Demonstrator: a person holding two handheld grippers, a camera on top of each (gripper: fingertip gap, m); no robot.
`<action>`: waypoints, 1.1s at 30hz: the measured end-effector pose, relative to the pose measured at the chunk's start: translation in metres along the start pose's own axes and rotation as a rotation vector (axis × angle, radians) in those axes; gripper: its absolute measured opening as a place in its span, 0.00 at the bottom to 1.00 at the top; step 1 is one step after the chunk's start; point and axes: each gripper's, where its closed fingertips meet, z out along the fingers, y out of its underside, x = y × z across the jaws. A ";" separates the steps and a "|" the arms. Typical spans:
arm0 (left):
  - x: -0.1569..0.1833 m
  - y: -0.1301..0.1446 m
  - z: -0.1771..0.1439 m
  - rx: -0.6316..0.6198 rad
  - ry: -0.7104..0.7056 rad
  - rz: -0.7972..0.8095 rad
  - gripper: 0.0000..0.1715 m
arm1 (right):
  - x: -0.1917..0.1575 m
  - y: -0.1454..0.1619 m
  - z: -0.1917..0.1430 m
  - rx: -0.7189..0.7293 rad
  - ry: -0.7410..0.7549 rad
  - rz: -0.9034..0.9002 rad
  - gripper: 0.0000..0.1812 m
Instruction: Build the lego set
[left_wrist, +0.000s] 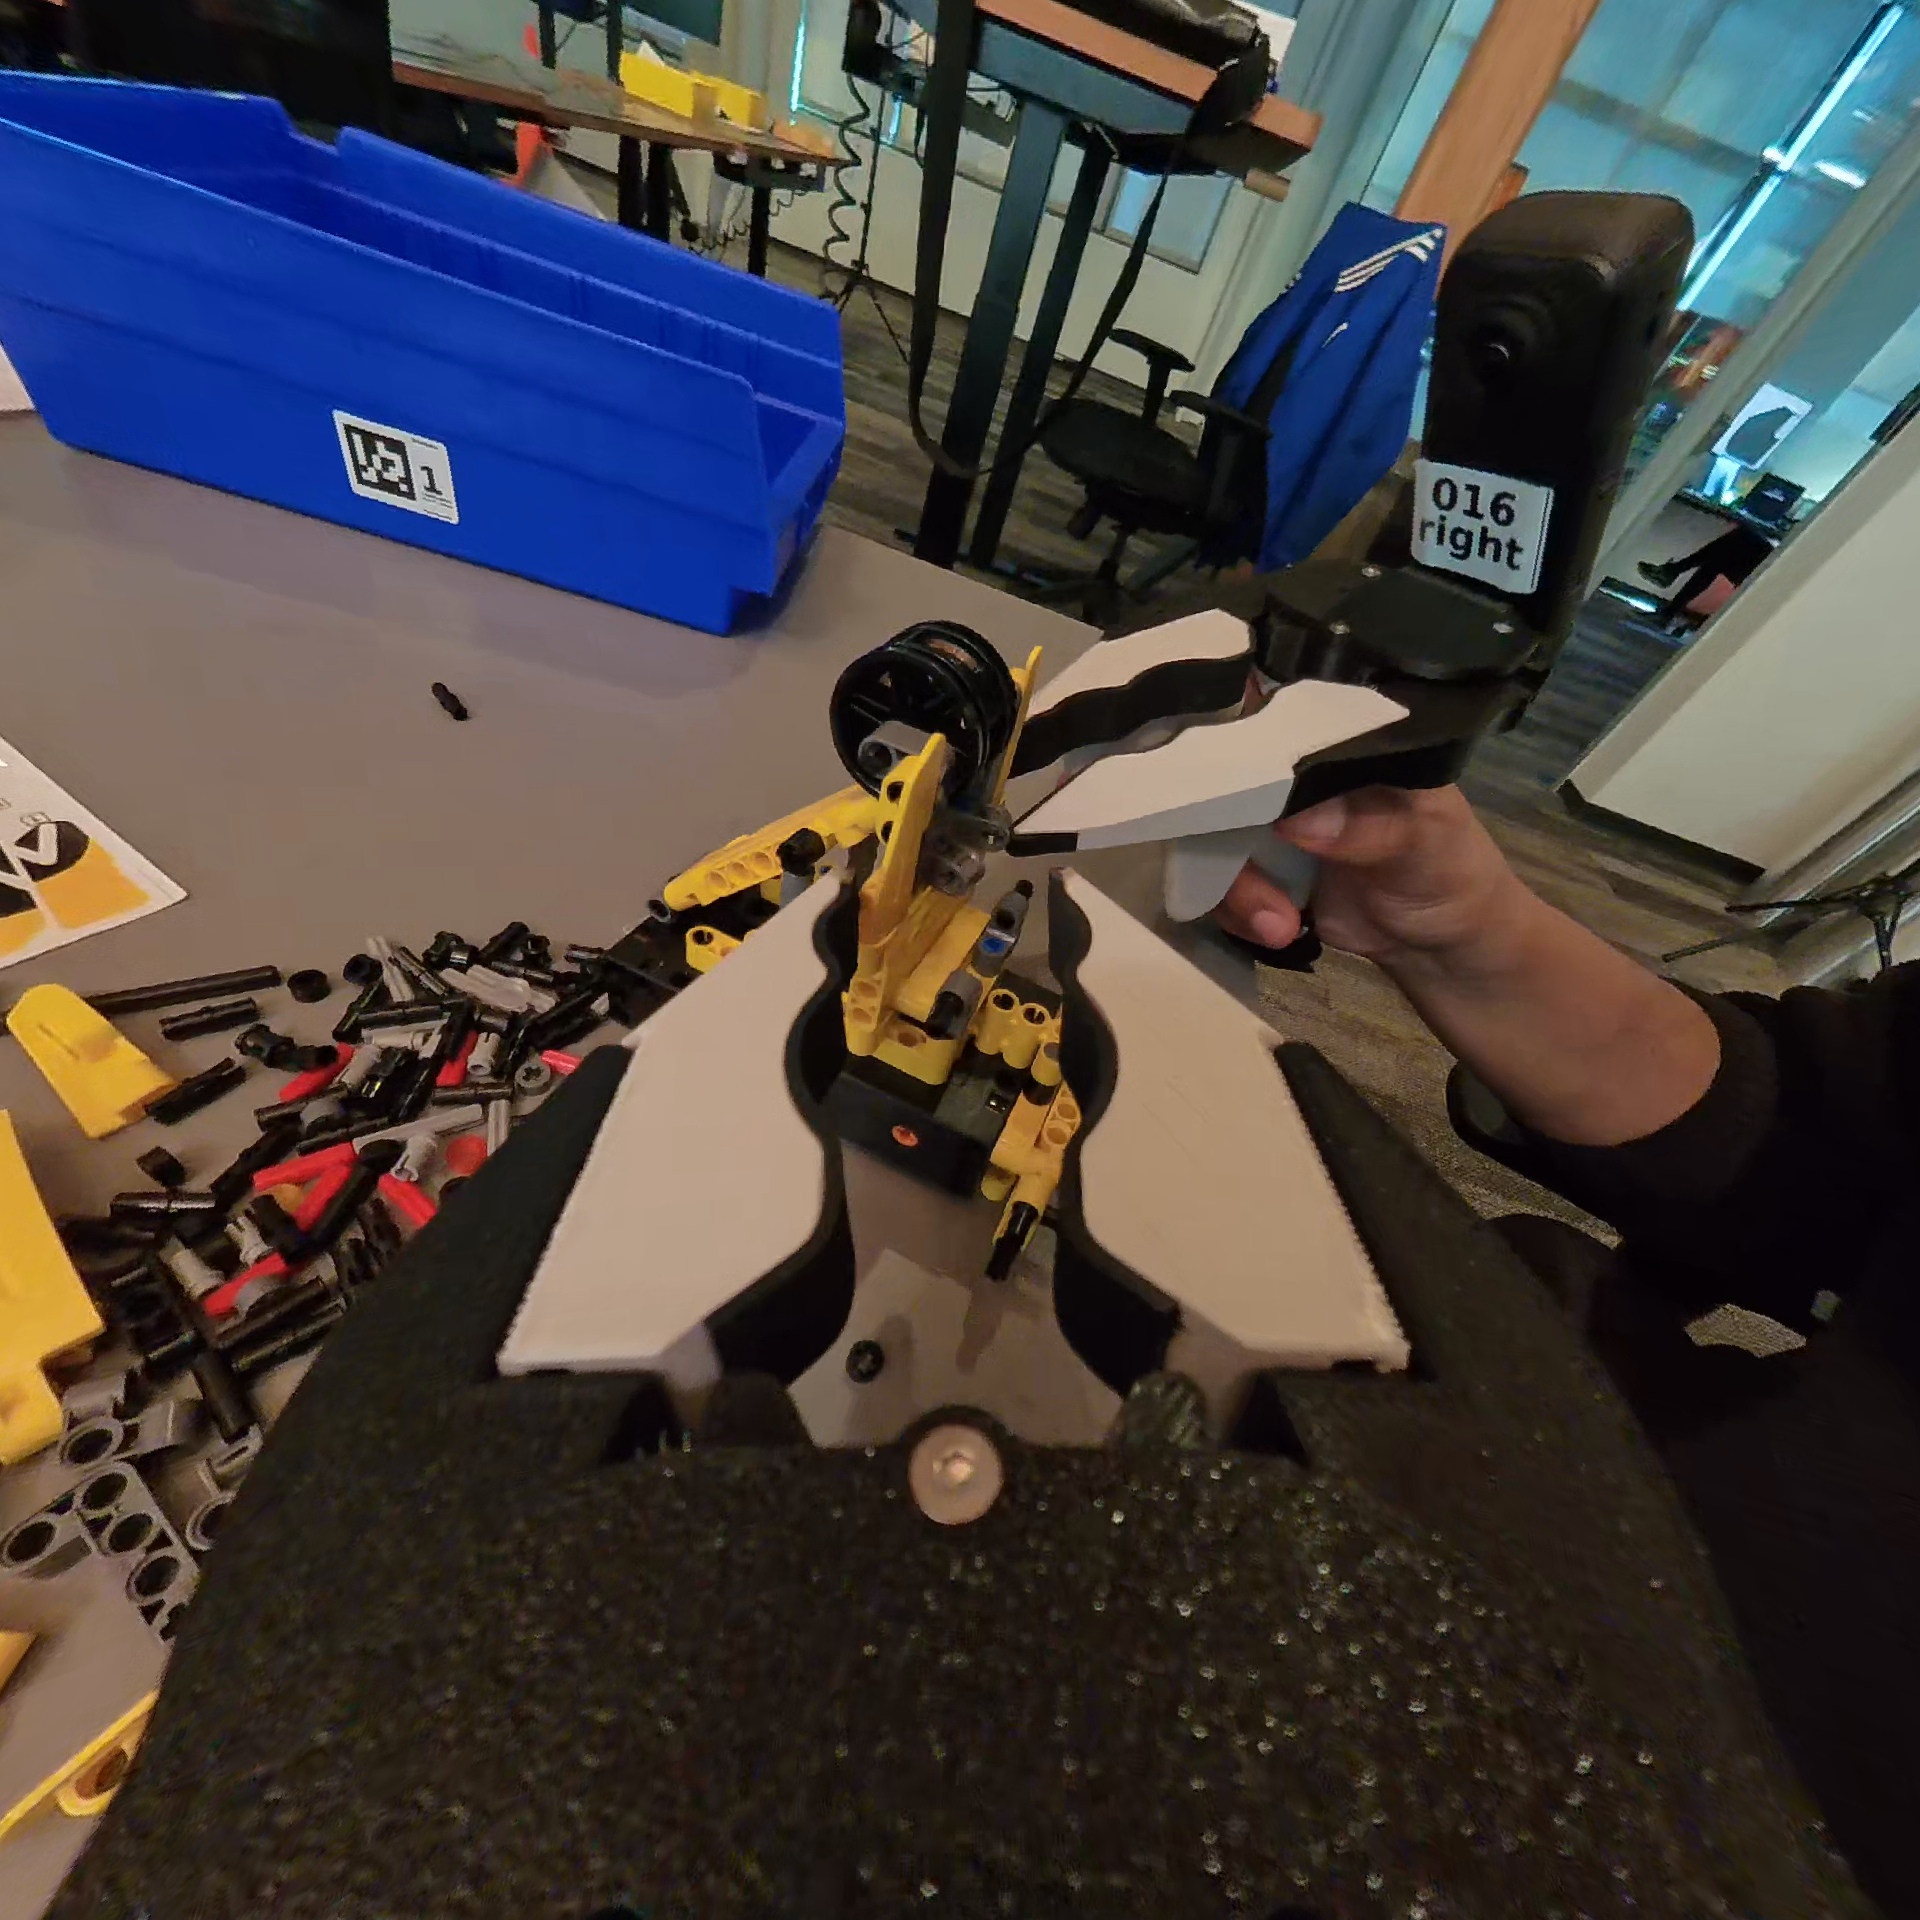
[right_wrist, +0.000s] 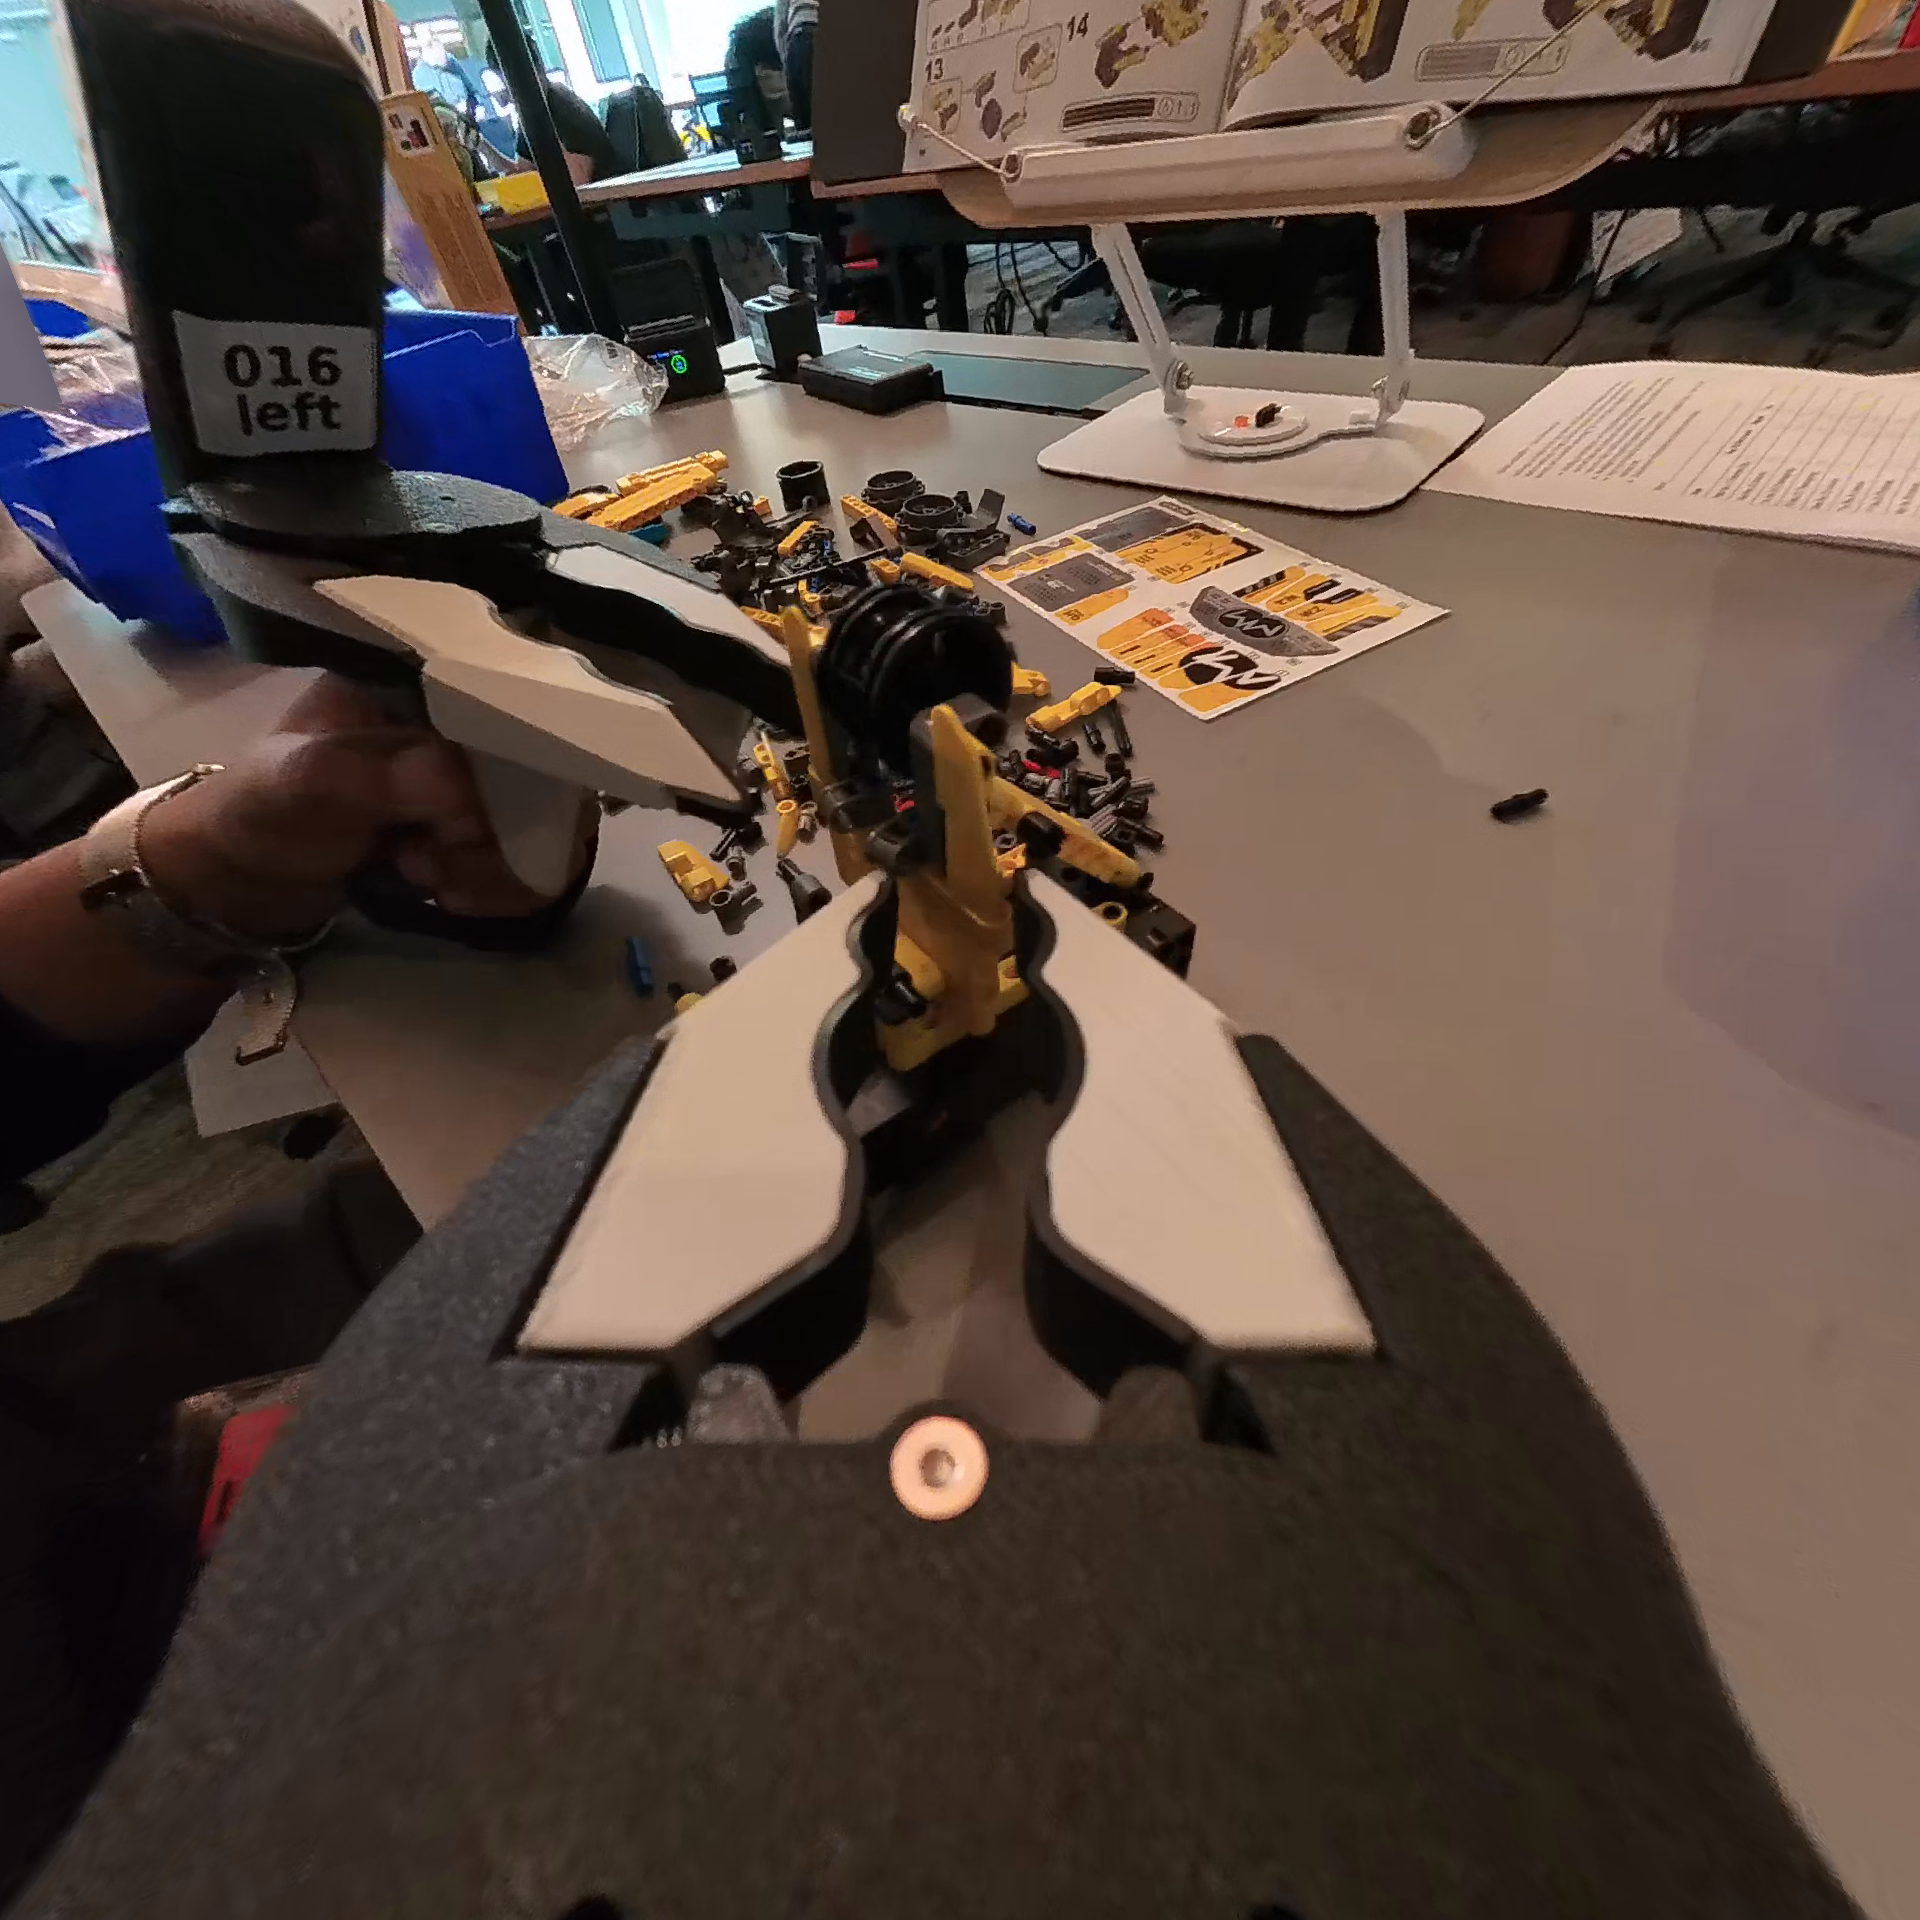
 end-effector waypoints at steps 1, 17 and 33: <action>0.000 0.000 0.000 0.000 0.001 0.002 0.21 | 0.000 0.000 0.000 0.001 0.003 -0.013 0.11; -0.020 0.000 -0.004 0.008 -0.135 -0.003 0.20 | 0.009 -0.002 -0.001 0.029 0.066 -0.035 0.13; -0.019 0.003 0.000 -0.018 -0.192 0.068 0.17 | 0.007 -0.003 0.000 0.022 0.115 -0.097 0.11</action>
